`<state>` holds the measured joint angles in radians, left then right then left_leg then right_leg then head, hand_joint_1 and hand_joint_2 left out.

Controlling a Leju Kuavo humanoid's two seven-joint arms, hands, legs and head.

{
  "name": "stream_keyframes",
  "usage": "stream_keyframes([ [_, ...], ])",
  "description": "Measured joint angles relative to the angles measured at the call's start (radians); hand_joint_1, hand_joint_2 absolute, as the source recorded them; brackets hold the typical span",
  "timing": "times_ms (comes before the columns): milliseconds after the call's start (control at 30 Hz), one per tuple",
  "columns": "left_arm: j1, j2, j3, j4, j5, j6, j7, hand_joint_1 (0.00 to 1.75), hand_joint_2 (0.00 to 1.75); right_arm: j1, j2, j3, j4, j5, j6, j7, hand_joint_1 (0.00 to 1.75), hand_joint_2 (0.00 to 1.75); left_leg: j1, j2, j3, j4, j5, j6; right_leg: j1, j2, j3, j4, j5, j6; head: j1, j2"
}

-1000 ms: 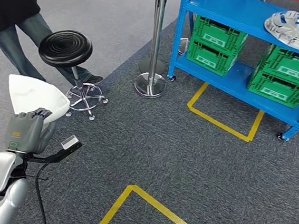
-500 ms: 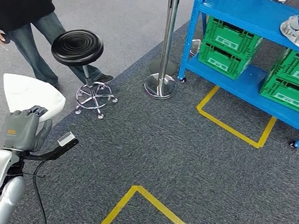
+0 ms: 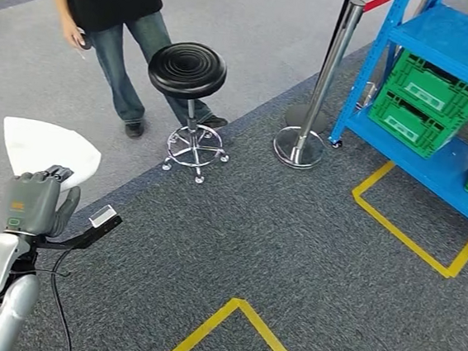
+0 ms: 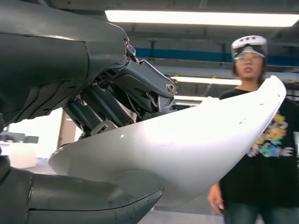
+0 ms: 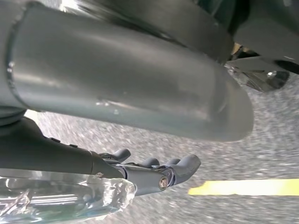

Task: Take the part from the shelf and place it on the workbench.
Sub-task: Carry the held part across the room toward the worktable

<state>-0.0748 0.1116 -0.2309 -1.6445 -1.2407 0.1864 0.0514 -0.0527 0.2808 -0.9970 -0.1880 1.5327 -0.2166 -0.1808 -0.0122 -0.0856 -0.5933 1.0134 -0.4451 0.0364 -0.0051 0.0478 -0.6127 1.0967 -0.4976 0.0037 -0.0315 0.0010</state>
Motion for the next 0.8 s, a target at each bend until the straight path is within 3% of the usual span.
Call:
stream_keyframes([
  [67, 0.003, 0.004, 0.005, 0.0, 0.001, 0.003, -0.001, 1.75, 1.75, -0.001, 0.001, 0.004, 0.0, 0.003, 0.001, 0.0, 0.0, 0.0, 0.003, -0.021, -0.006, 0.002, 0.002, -0.008, 0.001, 0.03, 0.034, -0.069, 0.017, -0.006, 0.001, 0.0],
  [133, 0.012, 0.01, 0.013, 0.0, 0.002, 0.005, -0.003, 1.75, 1.75, -0.001, 0.003, 0.006, 0.001, 0.004, 0.002, 0.001, 0.0, 0.0, 0.008, -0.042, -0.013, 0.001, 0.006, -0.022, 0.002, 0.016, 0.043, -0.082, 0.015, -0.005, 0.003, 0.0],
  [167, 0.017, 0.012, 0.018, 0.0, 0.002, 0.006, -0.004, 1.75, 1.75, -0.001, 0.004, 0.008, 0.001, 0.005, 0.003, 0.001, 0.0, 0.0, 0.008, -0.036, -0.014, 0.004, 0.003, -0.028, 0.001, 0.005, 0.048, -0.089, 0.017, -0.007, 0.002, 0.0],
  [233, 0.02, 0.018, 0.026, 0.0, 0.002, 0.009, -0.006, 1.75, 1.75, -0.001, 0.007, 0.009, 0.002, 0.006, 0.005, 0.002, 0.0, 0.0, 0.007, 0.007, -0.035, 0.051, -0.028, -0.041, -0.004, -0.02, 0.06, -0.104, 0.021, -0.014, -0.003, 0.0],
  [300, 0.02, 0.021, 0.029, 0.0, 0.002, 0.01, -0.008, 1.75, 1.75, -0.001, 0.009, 0.01, 0.002, 0.006, 0.006, 0.002, 0.0, 0.0, 0.012, 0.058, -0.093, 0.166, -0.086, -0.054, -0.003, -0.047, 0.066, -0.107, 0.019, -0.018, -0.007, 0.0],
  [367, 0.026, 0.022, 0.033, 0.0, 0.002, 0.01, -0.01, 1.75, 1.75, 0.001, 0.009, 0.01, 0.002, 0.006, 0.007, 0.004, 0.0, 0.0, 0.02, 0.075, -0.142, 0.257, -0.113, -0.065, -0.003, -0.075, 0.067, -0.106, 0.015, -0.017, -0.008, 0.0],
  [400, 0.029, 0.022, 0.035, 0.001, 0.002, 0.01, -0.011, 1.75, 1.75, 0.001, 0.009, 0.011, 0.002, 0.006, 0.007, 0.004, 0.0, 0.0, 0.025, 0.079, -0.142, 0.254, -0.098, -0.068, -0.003, -0.088, 0.068, -0.106, 0.013, -0.016, -0.007, 0.0],
  [467, 0.031, 0.022, 0.042, 0.001, 0.001, 0.011, -0.014, 1.75, 1.75, 0.0, 0.009, 0.011, 0.002, 0.006, 0.007, 0.004, 0.0, 0.0, 0.029, 0.103, -0.082, 0.145, -0.033, -0.071, -0.003, -0.113, 0.075, -0.106, 0.008, -0.01, -0.008, 0.0],
  [533, 0.029, 0.021, 0.046, 0.001, 0.001, 0.011, -0.016, 1.75, 1.75, -0.001, 0.009, 0.012, 0.002, 0.006, 0.007, 0.004, 0.0, 0.0, 0.022, 0.146, -0.018, 0.028, 0.005, -0.064, 0.003, -0.133, 0.081, -0.104, 0.0, 0.001, -0.007, 0.0],
  [567, 0.028, 0.021, 0.047, 0.001, 0.0, 0.011, -0.017, 1.75, 1.75, -0.001, 0.009, 0.013, 0.002, 0.005, 0.007, 0.004, 0.0, 0.0, 0.018, 0.158, -0.004, 0.001, 0.008, -0.057, 0.005, -0.142, 0.084, -0.104, -0.004, 0.006, -0.005, 0.0],
  [633, 0.031, 0.021, 0.05, 0.001, -0.001, 0.011, -0.018, 1.75, 1.75, -0.002, 0.009, 0.016, 0.002, 0.005, 0.007, 0.004, 0.0, 0.0, 0.014, 0.143, -0.005, -0.007, 0.005, -0.04, 0.007, -0.163, 0.088, -0.105, -0.008, 0.016, -0.002, 0.0],
  [667, 0.033, 0.021, 0.052, 0.0, -0.002, 0.011, -0.018, 1.75, 1.75, -0.003, 0.009, 0.018, 0.002, 0.004, 0.007, 0.004, 0.0, 0.0, 0.014, 0.132, -0.006, -0.009, 0.006, -0.033, 0.005, -0.162, 0.088, -0.102, -0.014, 0.021, -0.001, 0.0],
  [733, 0.032, 0.021, 0.053, 0.0, -0.003, 0.011, -0.019, 1.75, 1.75, -0.004, 0.009, 0.02, 0.002, 0.004, 0.007, 0.004, 0.0, 0.0, 0.017, 0.11, -0.005, -0.013, 0.009, -0.02, 0.001, -0.122, 0.068, -0.055, -0.048, 0.029, 0.003, 0.0],
  [800, 0.031, 0.02, 0.053, 0.0, -0.005, 0.01, -0.019, 1.75, 1.75, -0.003, 0.009, 0.023, 0.002, 0.003, 0.007, 0.005, 0.0, 0.0, 0.019, 0.087, -0.005, -0.013, 0.01, -0.011, -0.001, -0.068, 0.005, 0.073, -0.111, 0.03, 0.008, 0.0],
])
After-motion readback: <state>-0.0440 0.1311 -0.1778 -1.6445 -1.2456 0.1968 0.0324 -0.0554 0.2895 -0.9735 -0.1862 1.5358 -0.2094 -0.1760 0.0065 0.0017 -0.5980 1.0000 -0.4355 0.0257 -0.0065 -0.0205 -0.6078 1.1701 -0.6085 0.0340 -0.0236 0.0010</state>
